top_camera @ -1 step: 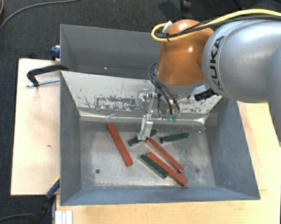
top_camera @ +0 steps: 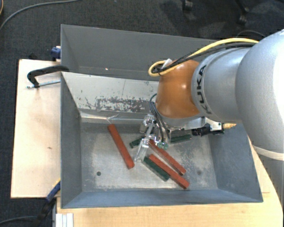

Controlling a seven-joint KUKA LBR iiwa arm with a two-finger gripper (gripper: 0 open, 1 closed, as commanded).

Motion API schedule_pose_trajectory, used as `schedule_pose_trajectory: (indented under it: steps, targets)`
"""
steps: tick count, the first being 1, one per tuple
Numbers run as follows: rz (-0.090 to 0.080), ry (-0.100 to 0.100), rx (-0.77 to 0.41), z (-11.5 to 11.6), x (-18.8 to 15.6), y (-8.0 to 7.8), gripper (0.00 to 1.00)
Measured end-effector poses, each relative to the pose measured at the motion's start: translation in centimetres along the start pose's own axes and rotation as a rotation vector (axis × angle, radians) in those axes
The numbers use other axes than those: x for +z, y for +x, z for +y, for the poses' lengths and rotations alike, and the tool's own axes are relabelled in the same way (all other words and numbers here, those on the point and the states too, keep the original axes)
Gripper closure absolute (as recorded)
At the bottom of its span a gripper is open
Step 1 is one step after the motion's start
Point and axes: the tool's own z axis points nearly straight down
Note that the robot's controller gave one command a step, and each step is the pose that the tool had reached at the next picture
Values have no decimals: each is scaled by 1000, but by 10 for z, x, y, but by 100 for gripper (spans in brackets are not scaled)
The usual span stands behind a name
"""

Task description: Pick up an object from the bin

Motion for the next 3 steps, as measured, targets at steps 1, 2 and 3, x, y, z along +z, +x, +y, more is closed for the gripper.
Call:
schedule_pose_trajectory:
  steps: [1,2,3]
  targets:
    - [-8,0,-205,-56,19,41,0]
    - [-15,-5,-206,-53,16,40,100]
    - [-22,-6,-203,-20,-92,4,100]
